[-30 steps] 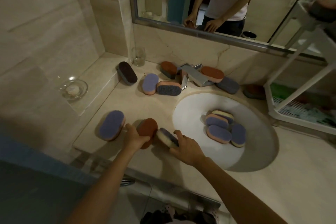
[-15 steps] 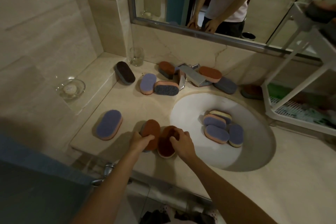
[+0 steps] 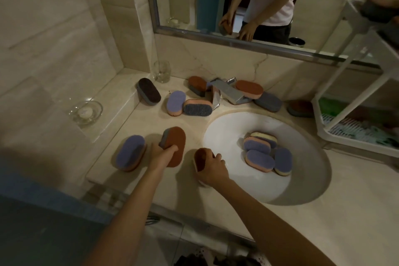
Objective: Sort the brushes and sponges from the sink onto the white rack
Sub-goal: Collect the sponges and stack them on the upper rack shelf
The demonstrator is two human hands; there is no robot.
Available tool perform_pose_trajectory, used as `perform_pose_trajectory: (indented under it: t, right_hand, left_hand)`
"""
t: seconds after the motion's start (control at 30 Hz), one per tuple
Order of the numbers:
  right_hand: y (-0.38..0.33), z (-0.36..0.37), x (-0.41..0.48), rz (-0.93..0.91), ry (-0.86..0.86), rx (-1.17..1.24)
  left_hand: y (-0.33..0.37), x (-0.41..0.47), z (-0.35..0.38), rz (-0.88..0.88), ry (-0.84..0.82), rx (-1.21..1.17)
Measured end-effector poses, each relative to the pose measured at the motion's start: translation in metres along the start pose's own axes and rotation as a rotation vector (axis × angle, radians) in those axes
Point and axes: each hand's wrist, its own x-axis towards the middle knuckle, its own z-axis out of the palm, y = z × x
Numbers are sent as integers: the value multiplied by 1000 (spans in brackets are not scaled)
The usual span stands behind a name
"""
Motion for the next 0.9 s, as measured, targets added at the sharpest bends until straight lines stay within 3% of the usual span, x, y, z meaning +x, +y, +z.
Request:
perform_pose_trajectory:
  t: [0.13,0.53,0.77,0.9]
  right_hand:
    - [8,-59,-8,-86,242,102]
    - [57,-285,-61,-242,896,183]
    - [114,-382,-96,-204,1086,143]
    - [148,-420,-109,-182,1131,164]
  left_hand:
    - [33,-10,20,95,-1,-66]
    - [221,-121,140,516,-288,-336]
    - [295,-198,217,657,-528,-369]
    - [325,-224,264,642,-645,-323]
